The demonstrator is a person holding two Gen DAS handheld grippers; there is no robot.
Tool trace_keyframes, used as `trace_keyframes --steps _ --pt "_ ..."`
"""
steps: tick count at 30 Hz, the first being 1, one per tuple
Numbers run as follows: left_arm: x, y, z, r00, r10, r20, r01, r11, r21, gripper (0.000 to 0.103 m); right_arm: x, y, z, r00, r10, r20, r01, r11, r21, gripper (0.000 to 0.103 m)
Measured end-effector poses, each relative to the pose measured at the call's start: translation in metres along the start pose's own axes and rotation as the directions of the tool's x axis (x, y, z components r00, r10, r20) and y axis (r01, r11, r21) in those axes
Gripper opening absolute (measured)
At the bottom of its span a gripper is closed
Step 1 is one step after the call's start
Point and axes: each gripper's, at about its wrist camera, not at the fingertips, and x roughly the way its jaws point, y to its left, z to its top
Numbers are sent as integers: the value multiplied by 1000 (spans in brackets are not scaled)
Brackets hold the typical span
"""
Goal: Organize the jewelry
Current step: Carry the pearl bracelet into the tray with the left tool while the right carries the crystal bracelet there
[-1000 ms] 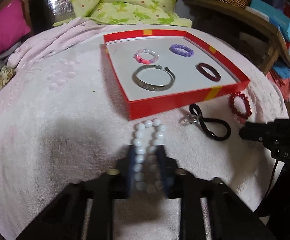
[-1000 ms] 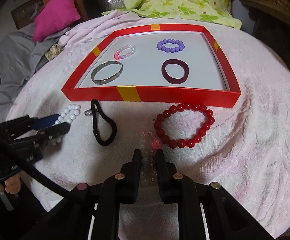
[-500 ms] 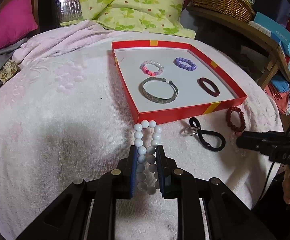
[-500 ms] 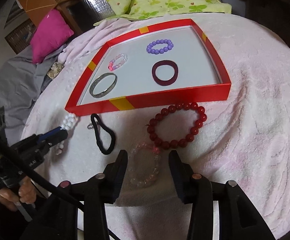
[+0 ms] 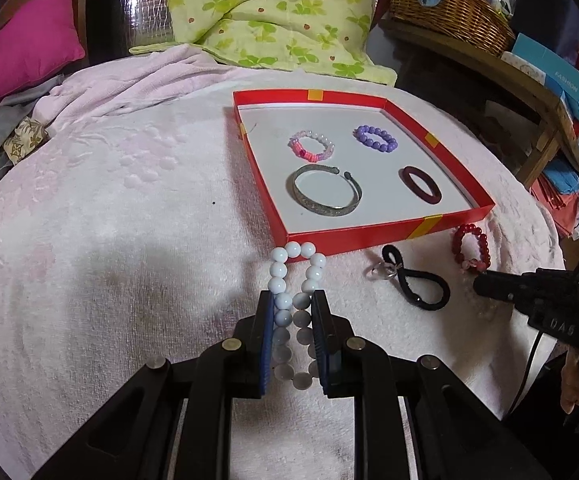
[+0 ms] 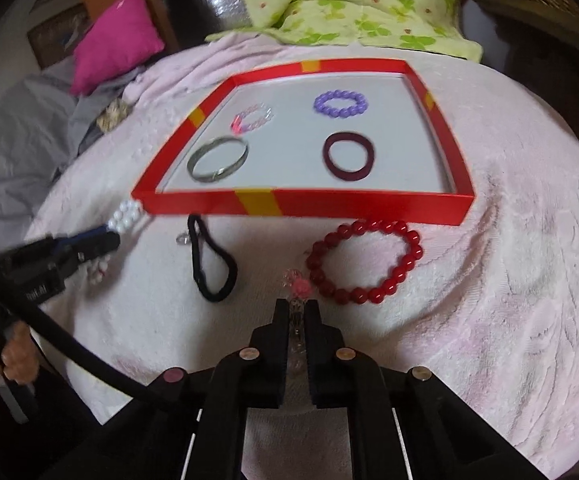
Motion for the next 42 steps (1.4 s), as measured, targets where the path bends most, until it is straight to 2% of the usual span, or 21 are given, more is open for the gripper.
trace_keyframes --steps 4,6,11,15,17,21,23,24,25,33,36,37,38,40,42 --pt "-5 -5 5 999 -12 35 12 1000 -1 20 -11 -9 6 997 65 45 -68 995 72 8" --pt "-10 -9 11 997 -18 78 18 1000 1 18 -19 -13 10 992 95 88 -105 989 105 8" --pt "-19 -18 26 986 -36 166 35 999 10 17 -36 -20 26 975 119 186 -148 977 152 8" --pt "-16 -14 34 985 -39 168 40 999 -4 17 -40 -25 39 966 135 219 -177 966 190 8" --pt "-13 -5 34 988 -58 142 62 998 -27 17 -38 -26 42 967 137 215 -182 962 203 8" --pt "-12 8 24 994 -48 103 53 998 -44 18 -35 -22 37 971 145 191 -181 965 190 8" --pt "-13 10 16 995 -48 87 51 998 -34 30 -33 -24 34 973 144 180 -178 965 191 8" --pt "-11 11 12 996 -49 69 50 998 -24 50 -33 -25 32 974 144 177 -178 964 196 8" --pt "-10 10 6 998 -41 52 42 999 -15 66 -33 -26 31 974 141 175 -175 964 200 8" --pt "16 -14 -12 999 -30 -40 33 997 77 70 -29 -25 27 977 126 173 -162 963 217 8" --pt "25 -24 -13 997 -51 -55 56 994 92 70 -28 -20 27 977 120 174 -155 966 205 8" --pt "27 -26 -14 998 -44 -54 49 994 96 67 -28 -19 27 978 117 175 -152 968 202 8" --pt "27 -27 -14 998 -33 -50 38 995 97 61 -29 -19 27 978 112 178 -148 968 201 8" --pt "27 -24 -12 998 -35 -43 39 995 94 21 -30 -21 27 976 109 187 -148 967 206 8" --pt "25 -20 -11 997 -55 -45 59 995 82 19 -34 -24 27 975 99 200 -141 967 211 8"
